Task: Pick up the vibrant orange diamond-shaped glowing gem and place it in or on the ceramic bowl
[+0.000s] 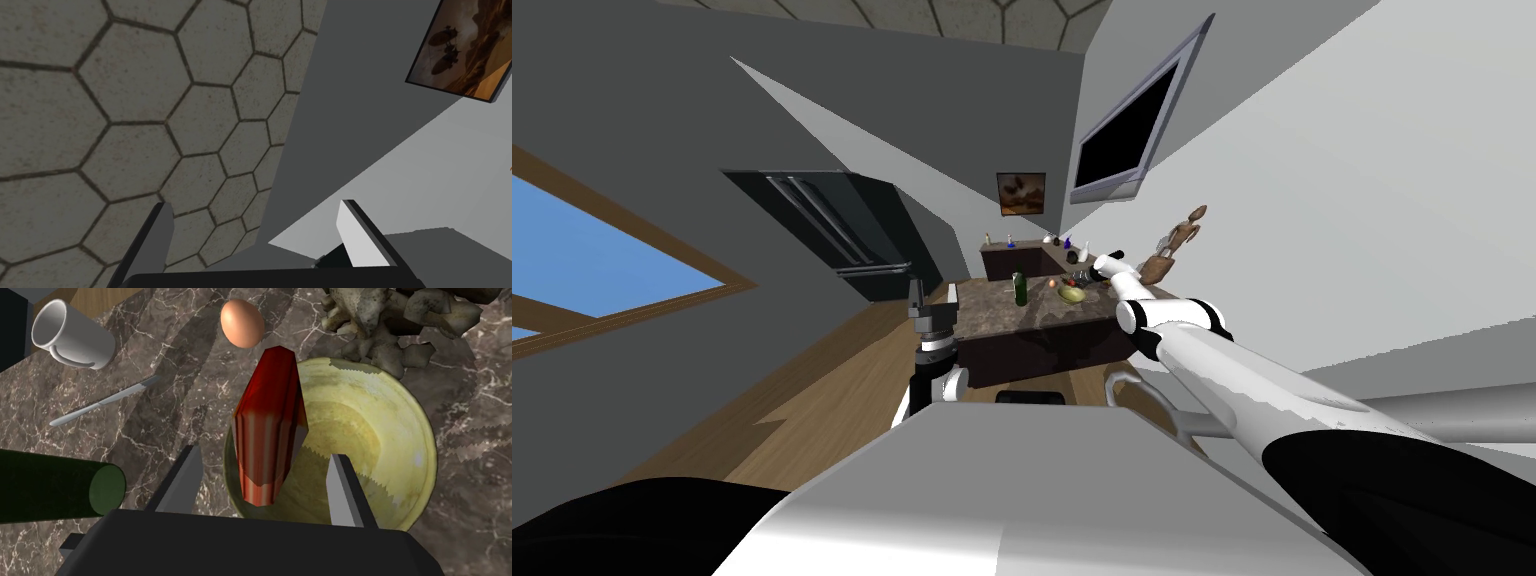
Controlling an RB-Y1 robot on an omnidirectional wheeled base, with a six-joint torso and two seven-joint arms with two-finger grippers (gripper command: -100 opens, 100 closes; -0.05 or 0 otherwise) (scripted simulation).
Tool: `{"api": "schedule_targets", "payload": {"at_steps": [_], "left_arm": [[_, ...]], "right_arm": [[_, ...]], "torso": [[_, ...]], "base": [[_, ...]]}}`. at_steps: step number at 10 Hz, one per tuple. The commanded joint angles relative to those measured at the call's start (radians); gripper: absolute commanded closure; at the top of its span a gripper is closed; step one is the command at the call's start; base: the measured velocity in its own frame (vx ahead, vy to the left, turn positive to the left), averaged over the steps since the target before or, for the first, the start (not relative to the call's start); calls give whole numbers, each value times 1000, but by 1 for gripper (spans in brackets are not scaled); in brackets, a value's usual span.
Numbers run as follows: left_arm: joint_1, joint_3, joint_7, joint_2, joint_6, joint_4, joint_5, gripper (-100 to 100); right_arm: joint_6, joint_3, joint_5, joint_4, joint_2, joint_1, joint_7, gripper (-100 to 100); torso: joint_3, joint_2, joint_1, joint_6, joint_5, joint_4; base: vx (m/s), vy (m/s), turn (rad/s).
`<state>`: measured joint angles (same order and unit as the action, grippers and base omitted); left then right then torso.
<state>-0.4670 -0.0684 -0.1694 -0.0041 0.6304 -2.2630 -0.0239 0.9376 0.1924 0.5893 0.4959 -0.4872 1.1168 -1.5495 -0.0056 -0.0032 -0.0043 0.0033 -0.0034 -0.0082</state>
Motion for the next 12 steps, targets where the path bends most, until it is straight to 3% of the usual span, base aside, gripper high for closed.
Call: {"api": "schedule_targets", "payload": {"at_steps": [1, 4, 5, 6, 8, 12], "left_arm": [[0, 0, 0, 0, 0, 0, 0, 0], [0, 0, 0, 0, 0, 0, 0, 0], [0, 0, 0, 0, 0, 0, 0, 0], [0, 0, 0, 0, 0, 0, 0, 0], [0, 0, 0, 0, 0, 0, 0, 0], [0, 0, 0, 0, 0, 0, 0, 0]], "right_arm": [[0, 0, 0, 0, 0, 0, 0, -100], [0, 0, 0, 0, 0, 0, 0, -100], [0, 0, 0, 0, 0, 0, 0, 0], [33, -12, -2, 11, -15, 28, -21, -100], [33, -12, -2, 11, -15, 28, -21, -100], [88, -32, -5, 29, -40, 75, -55, -100]], "torso": [[0, 0, 0, 0, 0, 0], [2, 3, 0, 0, 0, 1], [2, 3, 0, 0, 0, 1], [2, 3, 0, 0, 0, 1], [2, 4, 0, 0, 0, 1], [2, 4, 0, 0, 0, 1]], "base": [[6, 1, 1], [0, 0, 0], [0, 0, 0], [-11, 5, 13], [-10, 3, 3], [-9, 4, 6]]}}
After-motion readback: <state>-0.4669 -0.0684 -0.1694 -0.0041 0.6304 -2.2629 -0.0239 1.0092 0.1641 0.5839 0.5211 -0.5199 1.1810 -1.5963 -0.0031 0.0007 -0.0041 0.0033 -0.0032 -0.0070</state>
